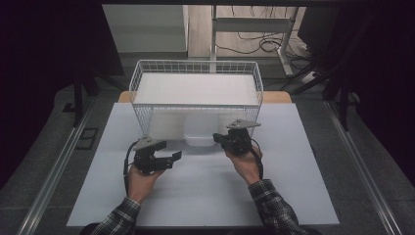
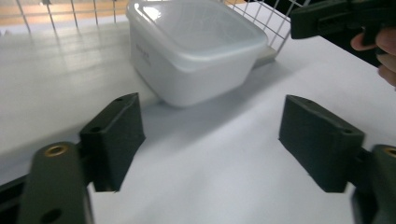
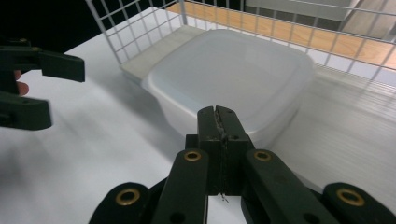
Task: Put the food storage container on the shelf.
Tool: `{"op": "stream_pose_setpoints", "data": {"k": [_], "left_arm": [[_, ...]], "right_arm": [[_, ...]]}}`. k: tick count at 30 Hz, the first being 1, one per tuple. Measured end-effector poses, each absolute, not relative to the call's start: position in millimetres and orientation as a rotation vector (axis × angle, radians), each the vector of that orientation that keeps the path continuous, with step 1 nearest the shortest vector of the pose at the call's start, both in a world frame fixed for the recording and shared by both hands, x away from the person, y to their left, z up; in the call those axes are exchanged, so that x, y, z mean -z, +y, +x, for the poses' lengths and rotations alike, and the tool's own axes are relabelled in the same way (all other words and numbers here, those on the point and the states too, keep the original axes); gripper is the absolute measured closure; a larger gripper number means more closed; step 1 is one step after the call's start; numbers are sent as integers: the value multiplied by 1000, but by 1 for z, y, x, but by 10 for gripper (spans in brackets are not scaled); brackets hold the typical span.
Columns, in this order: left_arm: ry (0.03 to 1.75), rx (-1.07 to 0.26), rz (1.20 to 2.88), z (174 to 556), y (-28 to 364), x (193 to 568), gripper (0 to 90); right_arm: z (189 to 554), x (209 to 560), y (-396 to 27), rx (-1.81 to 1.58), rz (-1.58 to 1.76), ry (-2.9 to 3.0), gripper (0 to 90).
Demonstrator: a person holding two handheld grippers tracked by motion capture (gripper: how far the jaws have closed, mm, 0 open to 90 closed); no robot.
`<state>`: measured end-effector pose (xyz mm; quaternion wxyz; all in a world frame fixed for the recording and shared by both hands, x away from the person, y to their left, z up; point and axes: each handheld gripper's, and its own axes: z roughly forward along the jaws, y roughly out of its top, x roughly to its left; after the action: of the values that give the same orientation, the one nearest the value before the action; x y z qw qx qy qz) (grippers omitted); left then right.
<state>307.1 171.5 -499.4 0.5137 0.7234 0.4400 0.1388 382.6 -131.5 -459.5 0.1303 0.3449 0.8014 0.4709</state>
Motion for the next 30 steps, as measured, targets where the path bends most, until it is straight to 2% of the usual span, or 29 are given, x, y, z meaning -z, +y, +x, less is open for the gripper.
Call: {"op": "stream_pose_setpoints", "data": {"k": [16,30], "left_arm": [[1031,-416,1861,251,178,517,66],[1035,-451,1876,245,183,524,38]], "right_arm": [[368,476,-110,-1326,907,2427,886],[381,495,-97,-1272,927,2461,885]]}}
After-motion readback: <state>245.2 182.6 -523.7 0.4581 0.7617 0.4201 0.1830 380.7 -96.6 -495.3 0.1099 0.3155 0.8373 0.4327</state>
